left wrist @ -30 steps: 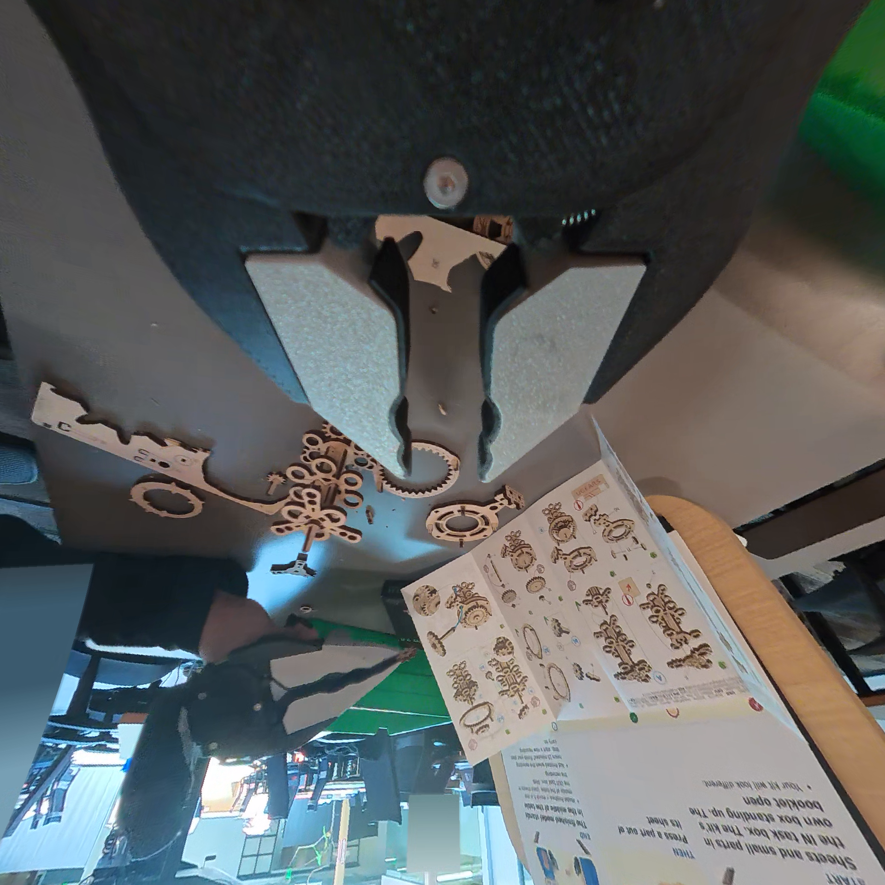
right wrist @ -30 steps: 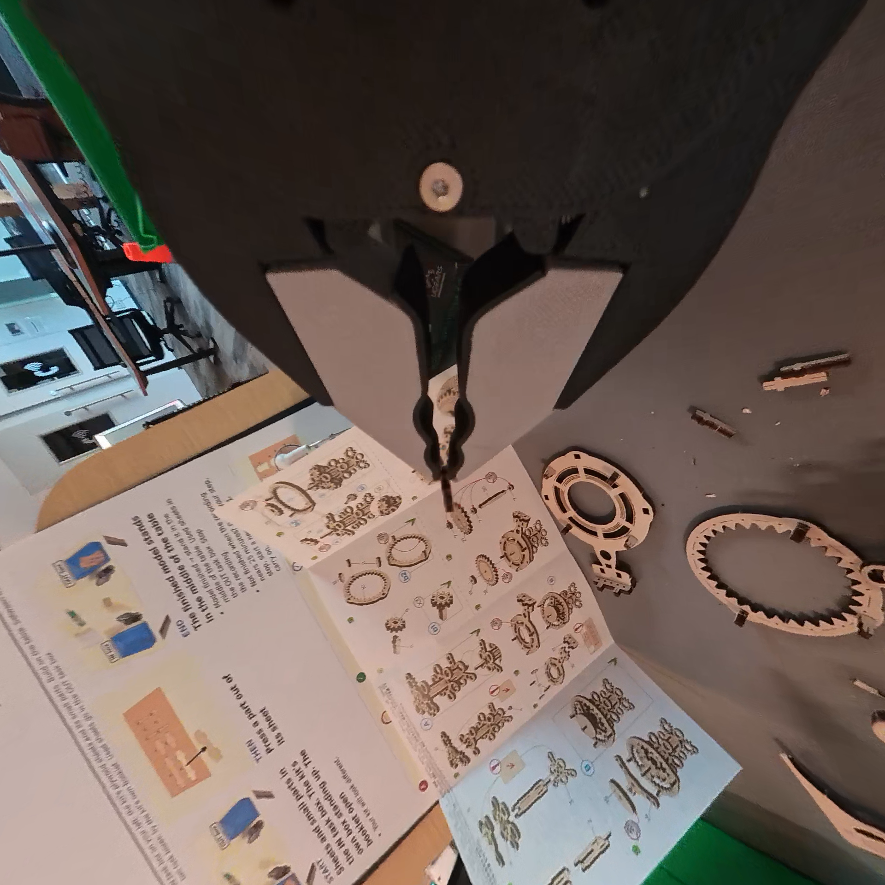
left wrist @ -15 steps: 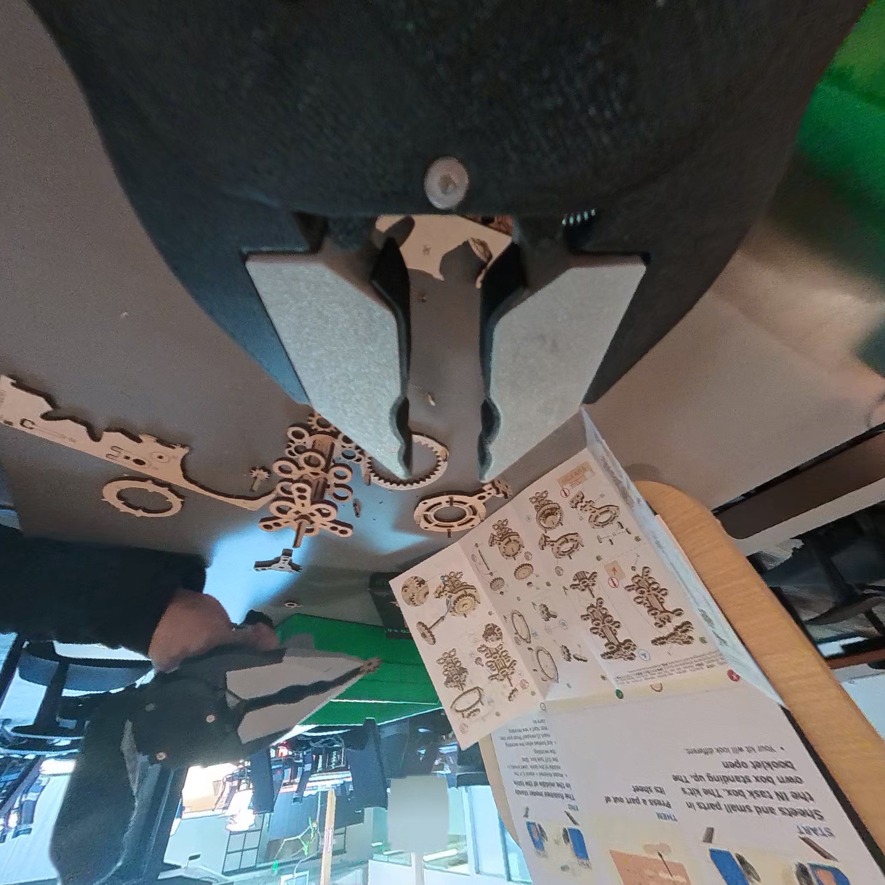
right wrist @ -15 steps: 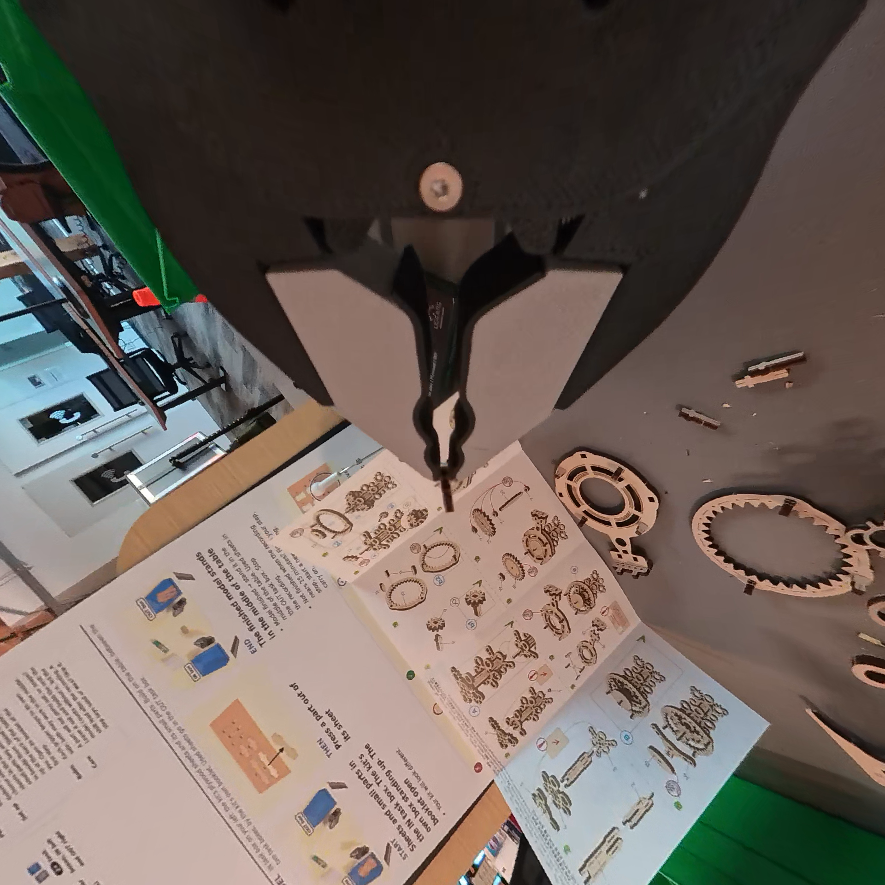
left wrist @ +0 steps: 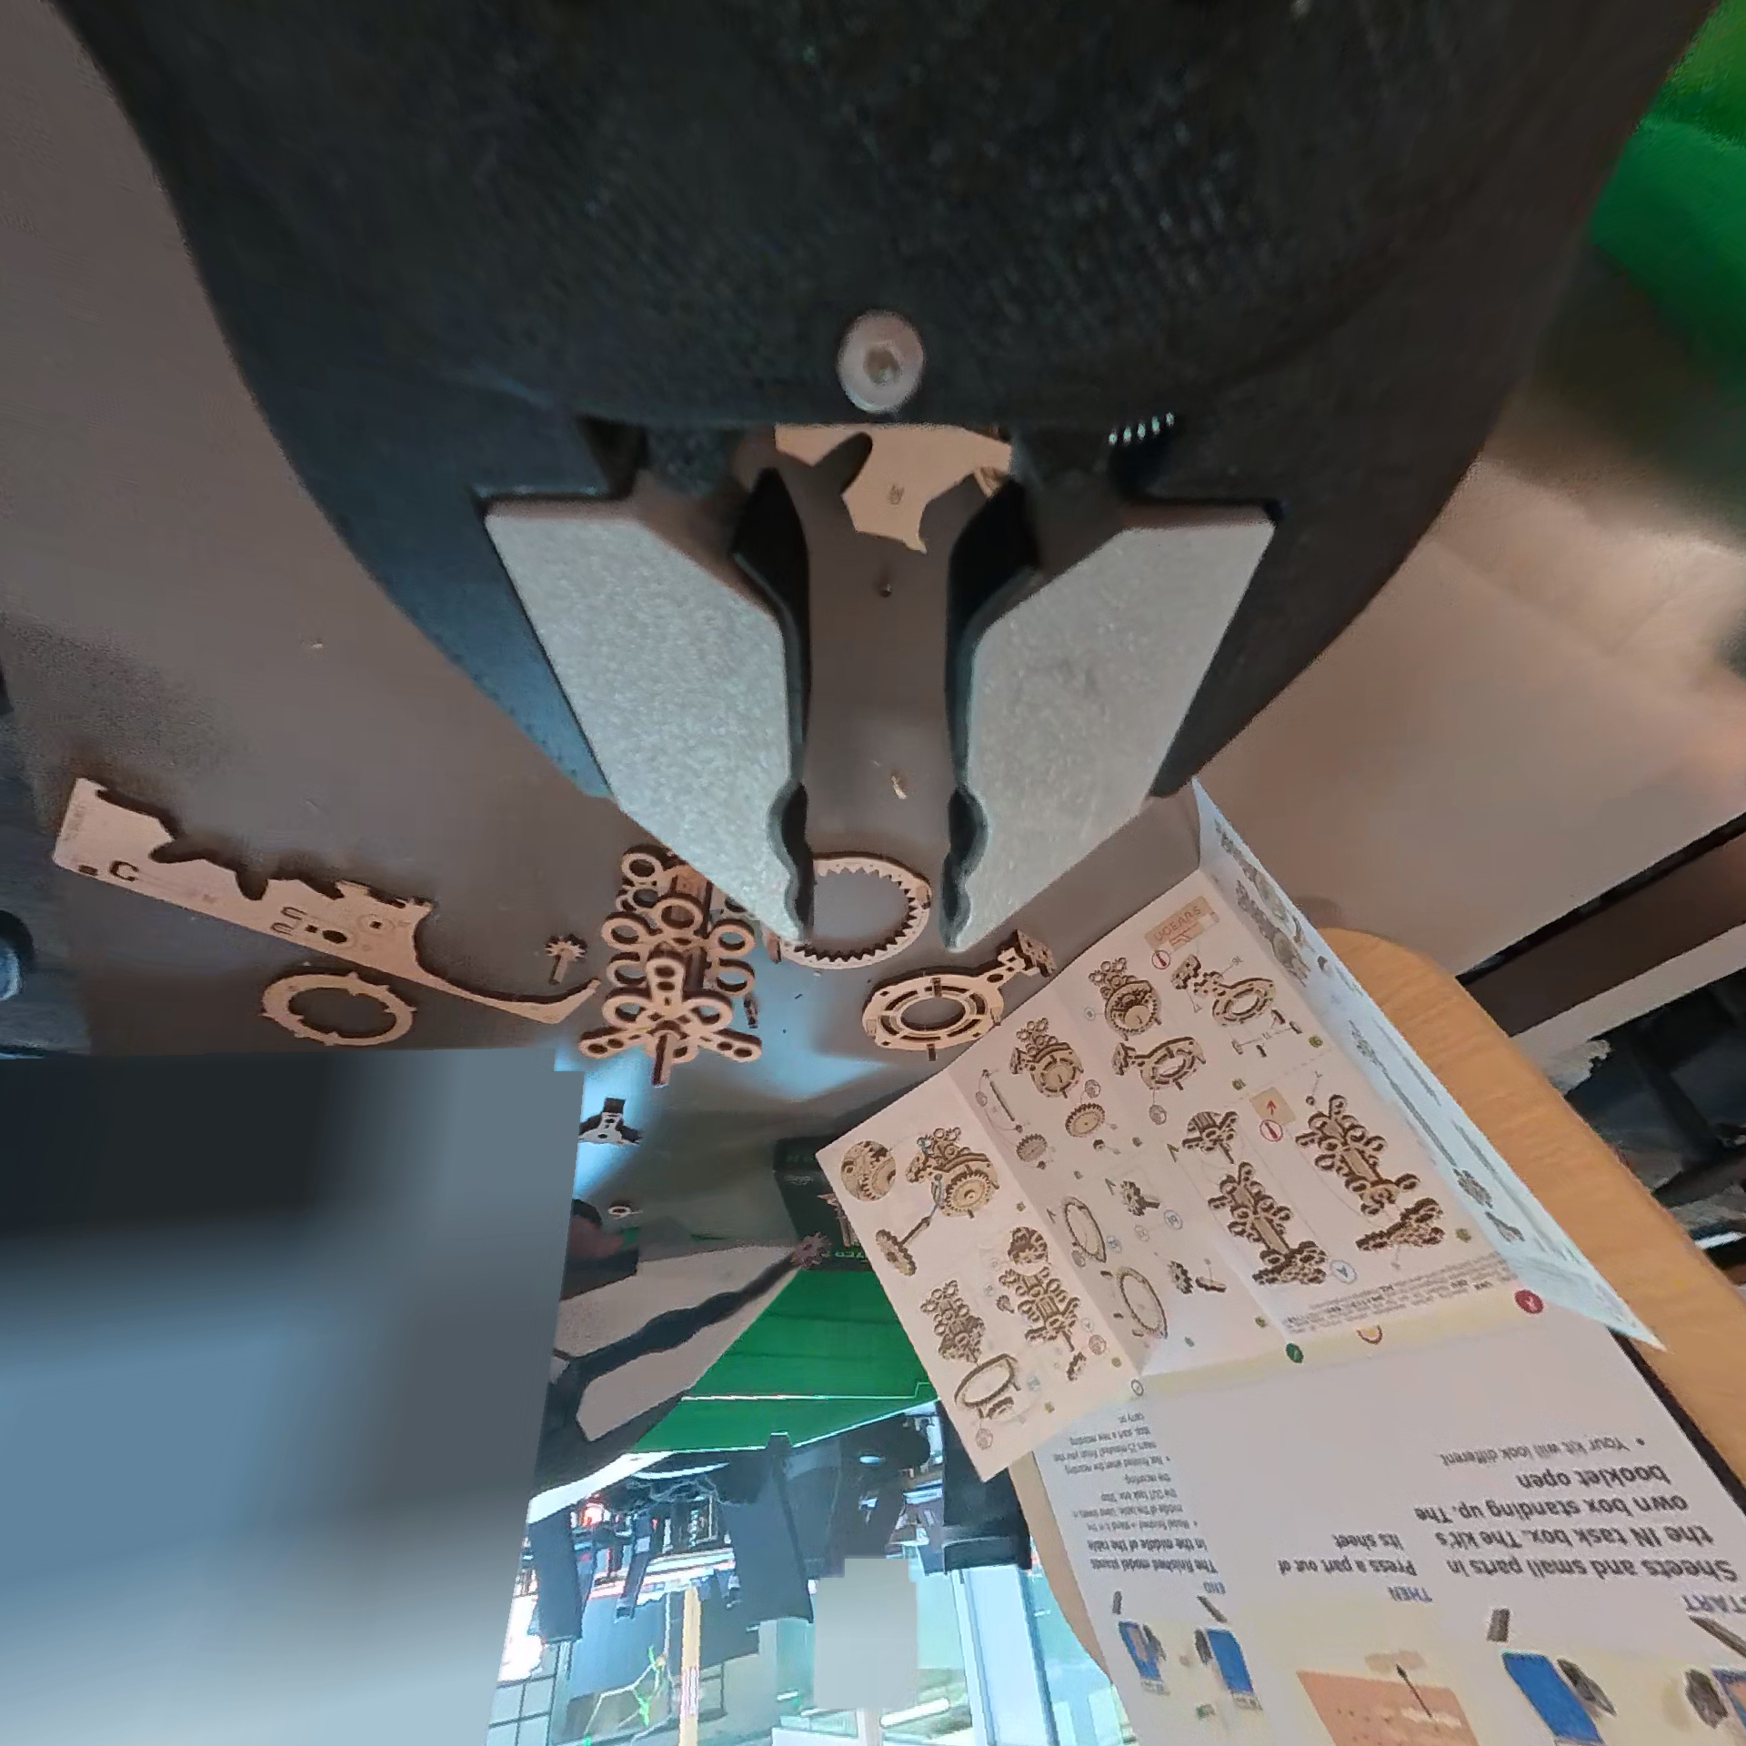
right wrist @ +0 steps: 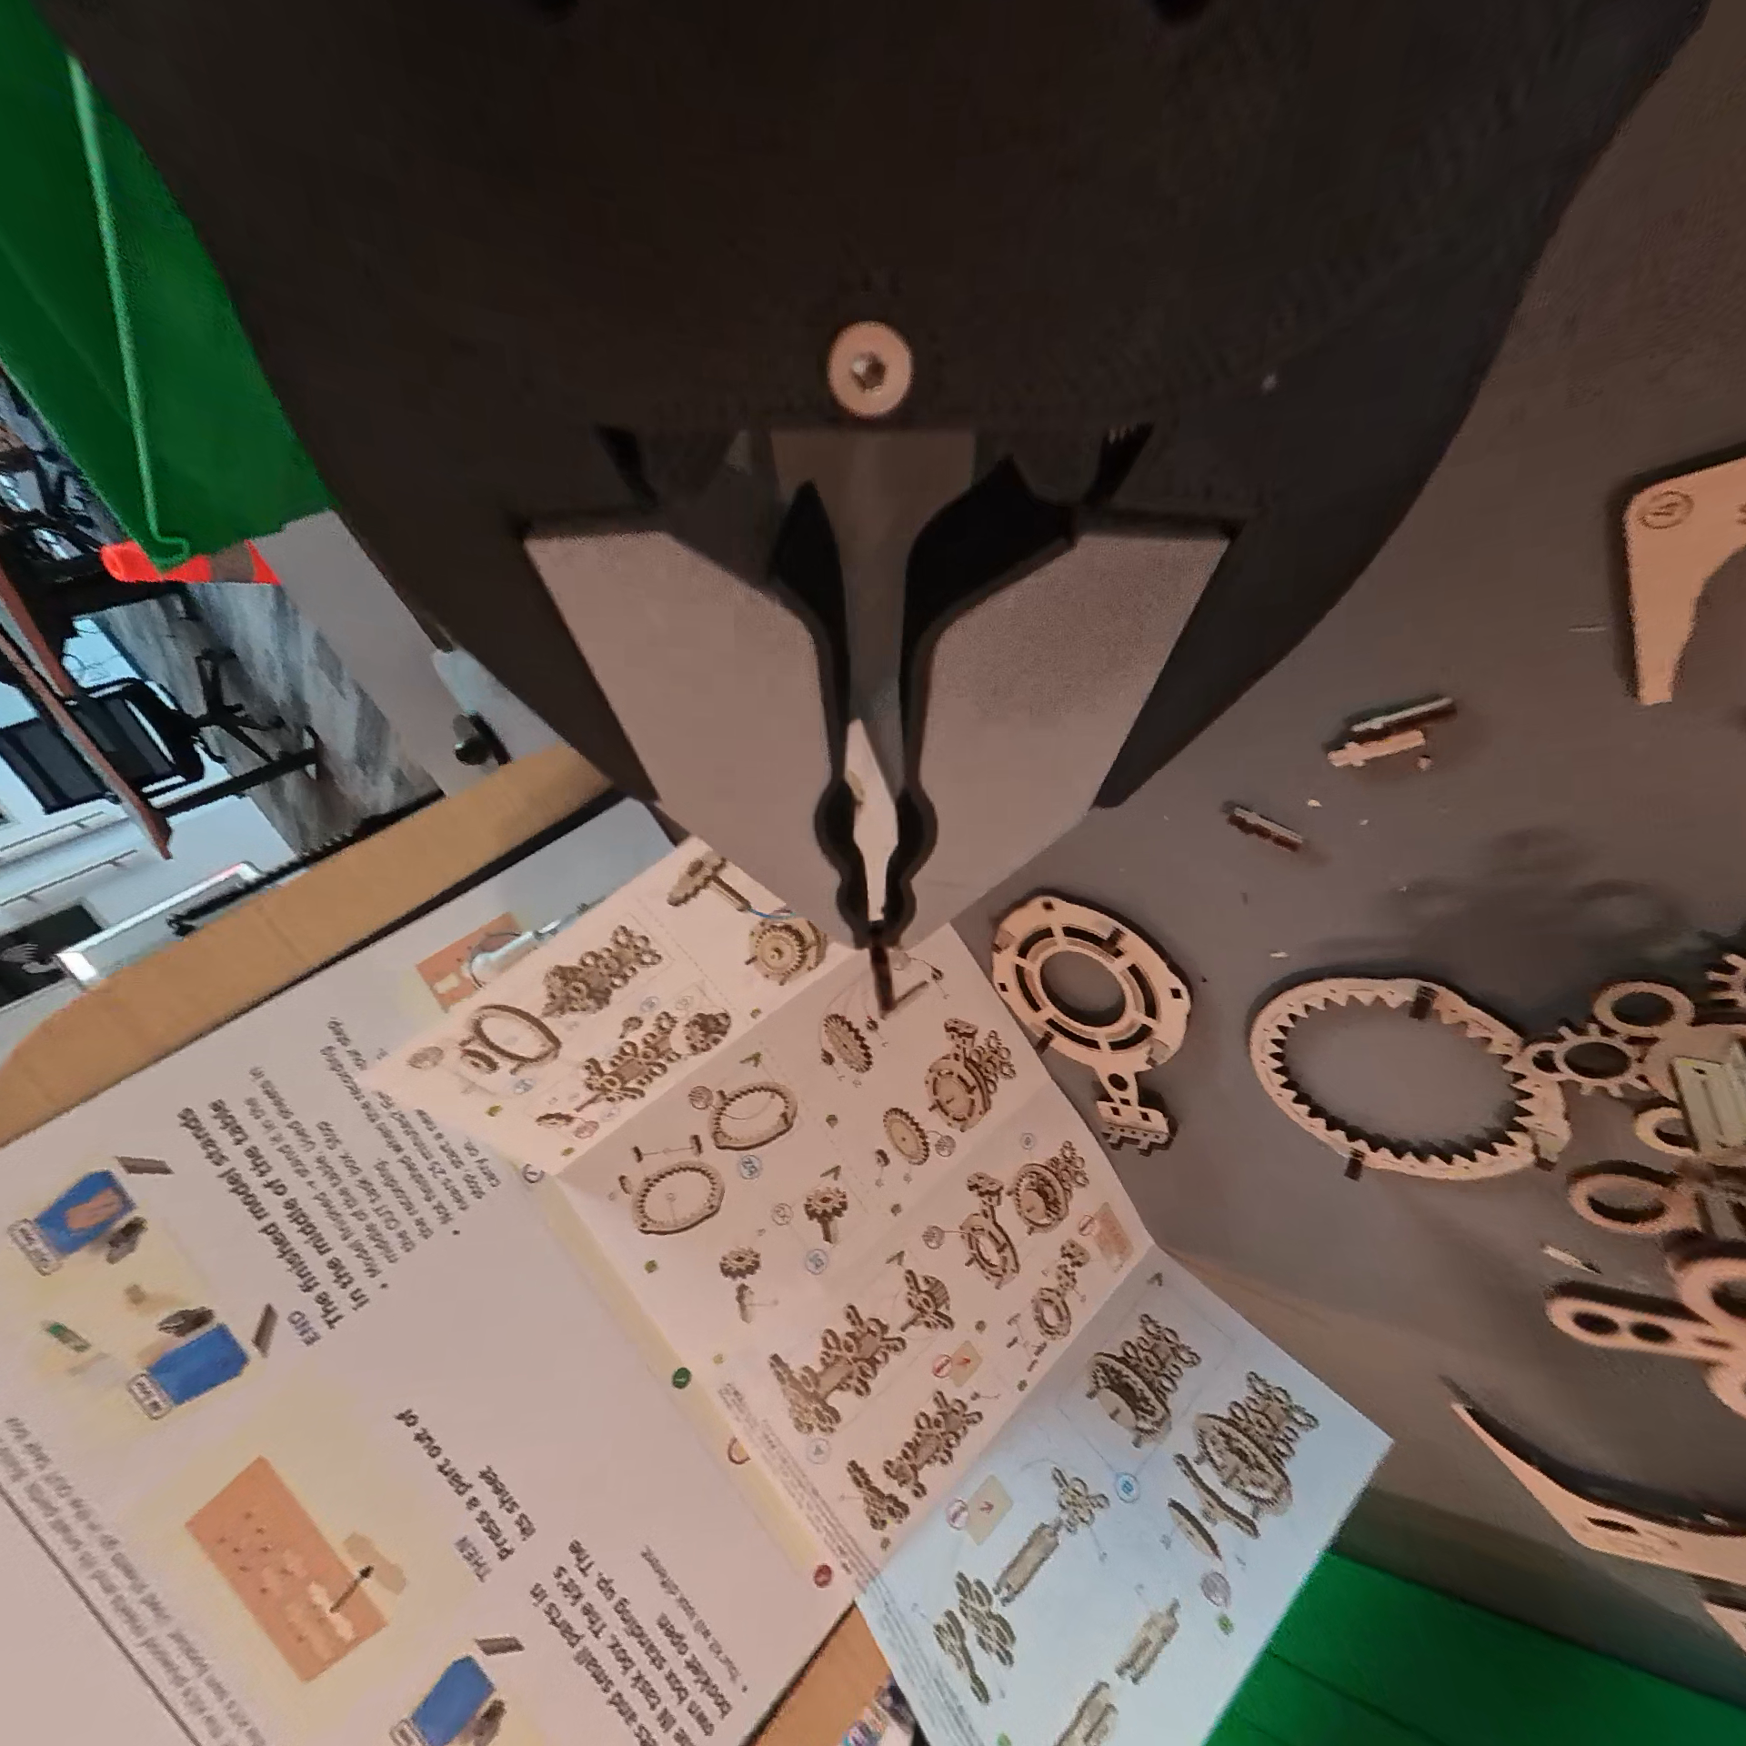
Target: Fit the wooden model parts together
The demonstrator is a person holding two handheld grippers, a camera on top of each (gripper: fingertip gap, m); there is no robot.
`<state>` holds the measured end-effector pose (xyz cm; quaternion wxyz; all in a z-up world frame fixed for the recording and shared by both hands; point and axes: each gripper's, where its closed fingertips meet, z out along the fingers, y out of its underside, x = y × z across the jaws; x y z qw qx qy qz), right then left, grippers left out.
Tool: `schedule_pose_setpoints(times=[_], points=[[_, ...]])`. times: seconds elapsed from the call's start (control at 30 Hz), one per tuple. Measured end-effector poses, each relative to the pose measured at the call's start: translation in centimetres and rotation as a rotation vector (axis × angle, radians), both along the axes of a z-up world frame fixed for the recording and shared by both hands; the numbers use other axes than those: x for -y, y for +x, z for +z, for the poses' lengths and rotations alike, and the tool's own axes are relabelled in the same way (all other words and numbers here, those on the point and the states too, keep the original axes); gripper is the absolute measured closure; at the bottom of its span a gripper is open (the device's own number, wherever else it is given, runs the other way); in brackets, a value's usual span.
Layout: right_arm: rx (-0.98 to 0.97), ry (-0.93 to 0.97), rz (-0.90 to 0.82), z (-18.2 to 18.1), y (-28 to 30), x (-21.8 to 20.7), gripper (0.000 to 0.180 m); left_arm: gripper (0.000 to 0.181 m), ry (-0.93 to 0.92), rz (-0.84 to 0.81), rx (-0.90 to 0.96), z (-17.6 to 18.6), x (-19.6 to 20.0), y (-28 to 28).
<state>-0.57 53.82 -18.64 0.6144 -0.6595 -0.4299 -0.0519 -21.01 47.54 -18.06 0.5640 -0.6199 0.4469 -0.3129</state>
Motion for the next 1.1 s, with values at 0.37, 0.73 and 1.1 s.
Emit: schedule_pose_setpoints(times=[0.37,0.73,1.1], points=[[-0.001,-0.030,0.084,-0.1,-2.6,1.9,0.180,0.158,-0.108,-0.014,0.010,-1.3,-0.7,-0.5],[-0.055,-0.072,0.078,-1.3,-1.8,1.3,0.180,0.158,-0.047,-0.023,0.024,0.0,0.1,-0.1],[0.041,0.051,0.034,-0.6,-1.4,1.3,0.180,0.159,0.002,0.006,-0.034,-0.9,-0.1,0.3]])
